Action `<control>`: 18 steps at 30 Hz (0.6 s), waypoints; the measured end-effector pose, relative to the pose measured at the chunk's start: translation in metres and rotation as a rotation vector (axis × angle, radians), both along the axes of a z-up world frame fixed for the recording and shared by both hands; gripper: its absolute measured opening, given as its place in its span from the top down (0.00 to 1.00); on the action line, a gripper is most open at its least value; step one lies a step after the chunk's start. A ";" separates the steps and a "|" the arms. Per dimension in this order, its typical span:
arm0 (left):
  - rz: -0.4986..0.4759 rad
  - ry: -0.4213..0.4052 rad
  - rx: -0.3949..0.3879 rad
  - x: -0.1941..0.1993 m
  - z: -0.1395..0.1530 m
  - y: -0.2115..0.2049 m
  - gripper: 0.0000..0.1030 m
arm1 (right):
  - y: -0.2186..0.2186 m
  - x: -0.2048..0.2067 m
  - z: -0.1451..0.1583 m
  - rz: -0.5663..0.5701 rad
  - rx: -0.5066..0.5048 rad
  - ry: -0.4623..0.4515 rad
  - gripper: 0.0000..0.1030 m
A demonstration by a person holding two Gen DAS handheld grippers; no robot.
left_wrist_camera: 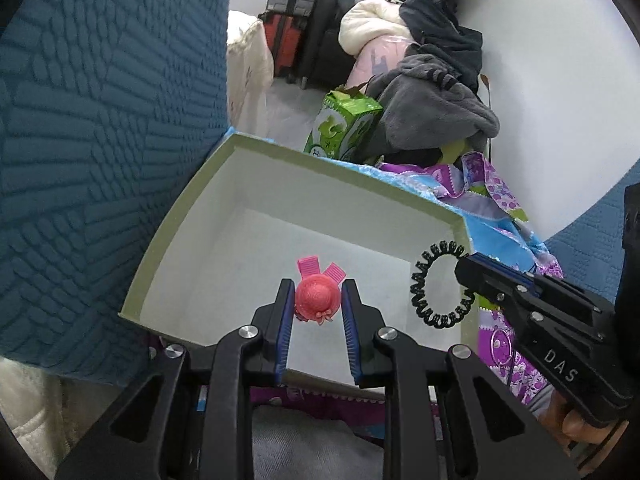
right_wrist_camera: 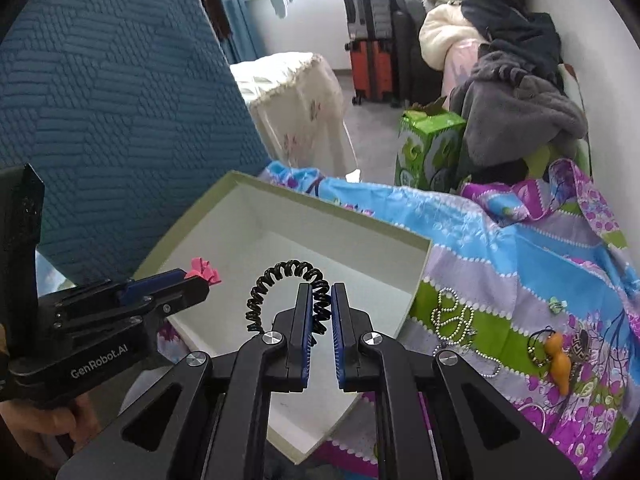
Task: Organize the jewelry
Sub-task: 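Carry both items over the white box and open both grippers to drop them, then move both grippers back from the box to the jewelry on the cloth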
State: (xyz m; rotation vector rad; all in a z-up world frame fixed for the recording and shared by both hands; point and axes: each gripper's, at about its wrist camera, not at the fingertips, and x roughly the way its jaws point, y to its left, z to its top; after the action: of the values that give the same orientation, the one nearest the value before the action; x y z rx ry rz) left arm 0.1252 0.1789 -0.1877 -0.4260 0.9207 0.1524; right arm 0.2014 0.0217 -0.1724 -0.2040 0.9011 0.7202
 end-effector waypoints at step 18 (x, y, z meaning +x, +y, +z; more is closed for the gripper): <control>0.015 -0.077 0.045 -0.008 0.040 -0.009 0.41 | -0.020 0.001 0.037 -0.010 0.071 -0.025 0.76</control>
State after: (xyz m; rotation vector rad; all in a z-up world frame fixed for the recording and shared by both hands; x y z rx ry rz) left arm 0.1168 0.1698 -0.1477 -0.3946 0.8374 0.1695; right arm 0.2021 0.0017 -0.1351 -0.1445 0.8511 0.7375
